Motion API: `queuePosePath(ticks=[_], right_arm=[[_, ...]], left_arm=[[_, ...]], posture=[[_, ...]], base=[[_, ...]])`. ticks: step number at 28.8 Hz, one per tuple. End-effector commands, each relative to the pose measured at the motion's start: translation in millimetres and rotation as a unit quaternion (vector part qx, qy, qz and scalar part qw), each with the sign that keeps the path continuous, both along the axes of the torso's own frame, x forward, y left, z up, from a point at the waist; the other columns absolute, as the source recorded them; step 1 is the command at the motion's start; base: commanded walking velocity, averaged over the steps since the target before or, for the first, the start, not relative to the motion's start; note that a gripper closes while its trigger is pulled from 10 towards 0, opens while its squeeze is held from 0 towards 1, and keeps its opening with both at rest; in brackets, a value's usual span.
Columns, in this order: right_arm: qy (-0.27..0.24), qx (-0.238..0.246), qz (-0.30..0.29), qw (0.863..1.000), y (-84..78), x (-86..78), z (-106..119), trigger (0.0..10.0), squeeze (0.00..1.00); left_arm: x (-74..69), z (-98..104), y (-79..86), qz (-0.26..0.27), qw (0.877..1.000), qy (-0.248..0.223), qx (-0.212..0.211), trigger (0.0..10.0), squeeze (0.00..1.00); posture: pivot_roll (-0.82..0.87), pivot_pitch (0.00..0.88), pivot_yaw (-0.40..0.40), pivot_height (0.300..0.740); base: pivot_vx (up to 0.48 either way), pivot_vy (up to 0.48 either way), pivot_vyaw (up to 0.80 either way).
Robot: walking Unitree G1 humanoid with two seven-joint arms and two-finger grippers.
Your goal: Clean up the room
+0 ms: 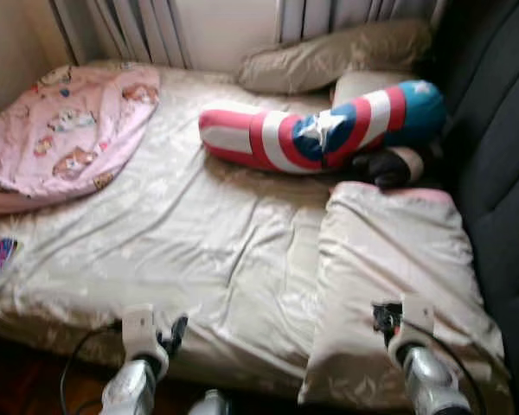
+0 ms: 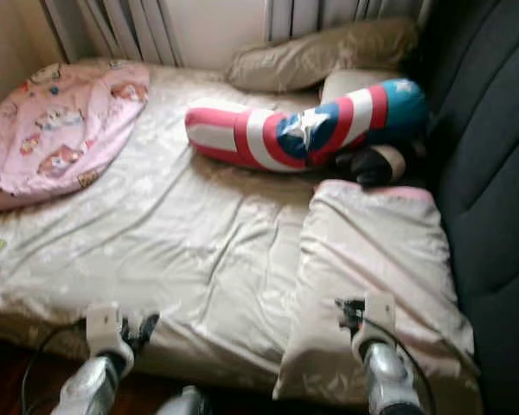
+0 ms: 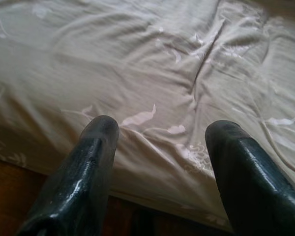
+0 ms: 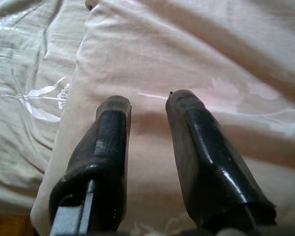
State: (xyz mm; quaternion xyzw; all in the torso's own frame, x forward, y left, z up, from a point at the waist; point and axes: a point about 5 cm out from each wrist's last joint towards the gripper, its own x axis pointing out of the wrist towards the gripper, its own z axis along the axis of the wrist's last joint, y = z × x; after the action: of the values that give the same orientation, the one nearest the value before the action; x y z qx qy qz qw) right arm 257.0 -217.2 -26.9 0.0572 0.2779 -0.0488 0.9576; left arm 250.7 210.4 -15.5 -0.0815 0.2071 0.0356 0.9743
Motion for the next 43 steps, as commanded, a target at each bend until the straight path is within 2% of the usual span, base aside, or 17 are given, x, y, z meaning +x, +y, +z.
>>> queuePosePath(ticks=[1,7,12,15,17,23,27,30,32,34,41,43], right_arm=[[0.018,0.013,-0.018,1.000,-2.1,-6.6,-6,10.0,0.00],[0.046,0.026,-0.047,0.997,-5.2,-18.0,-15,10.0,0.00],[0.101,0.044,-0.089,0.990,-5.7,-34.0,-28,10.0,0.00],[0.112,0.048,-0.090,0.988,-4.1,-38.4,-32,10.0,0.00],[0.128,0.053,-0.093,0.986,-2.4,-47.5,-38,10.0,0.00],[0.136,0.072,-0.107,0.982,3.3,-54.4,-43,10.0,0.00],[0.155,0.066,-0.077,0.983,14.9,-61.0,-49,10.0,0.00],[0.160,0.059,-0.067,0.983,16.6,-59.9,-49,10.0,0.00],[0.165,0.051,-0.059,0.983,15.5,-60.5,-49,10.0,0.00],[0.168,0.025,-0.040,0.985,5.8,-64.4,-49,10.0,0.00],[0.169,0.009,-0.059,0.984,-13.8,-66.7,-46,10.0,0.00],[0.164,0.006,-0.065,0.984,-17.1,-64.5,-44,10.0,0.00]], left_arm=[[-2.9,-5,2.3,0.004,1.000,0.013,0.005,10.0,0.00],[-6.7,-14,4.2,0.005,0.999,0.044,0.009,10.0,0.00],[-11.5,-24,3.5,0.001,0.995,0.096,0.012,10.0,0.00],[-11.6,-26,1.4,-0.003,0.994,0.108,0.014,10.0,0.00],[-11.4,-28,-0.5,-0.003,0.993,0.121,0.015,10.0,0.00],[-13.2,-31,-2.2,-0.002,0.990,0.138,0.014,10.0,0.00],[-20.3,-37,-2.5,-0.002,0.986,0.165,0.012,10.0,0.00],[-20.0,-37,-2.8,-0.002,0.985,0.169,0.012,10.0,0.00],[-22.3,-39,-3.2,0.001,0.984,0.176,0.012,10.0,0.00],[-28.0,-43,-5.7,0.008,0.982,0.187,0.005,10.0,0.00],[-39.5,-52,-10.7,0.014,0.978,0.209,-0.004,10.0,0.00],[-41.4,-53,-9.5,0.013,0.976,0.217,0.006,10.0,0.00]], posture=[[0.11,0.006,-0.014,0.740],[0.10,0.000,0.005,0.740],[0.07,0.000,0.032,0.740],[0.07,0.000,0.035,0.740],[0.06,0.000,0.037,0.740],[0.05,0.000,0.043,0.740],[0.05,0.000,0.038,0.740],[0.05,0.000,0.034,0.740],[0.04,0.000,0.032,0.740],[0.03,0.000,0.023,0.740],[0.04,0.000,-0.020,0.740],[0.05,0.000,-0.029,0.740]], base=[[0.000,0.000,0.00],[0.000,0.000,0.00],[0.000,0.000,0.00],[0.000,0.000,0.00],[0.000,0.000,0.00],[0.000,0.000,0.00],[0.000,0.000,0.00],[0.000,0.000,0.00],[0.000,0.000,0.00],[0.000,0.000,0.00],[0.000,0.000,0.00],[0.000,0.000,0.00]])
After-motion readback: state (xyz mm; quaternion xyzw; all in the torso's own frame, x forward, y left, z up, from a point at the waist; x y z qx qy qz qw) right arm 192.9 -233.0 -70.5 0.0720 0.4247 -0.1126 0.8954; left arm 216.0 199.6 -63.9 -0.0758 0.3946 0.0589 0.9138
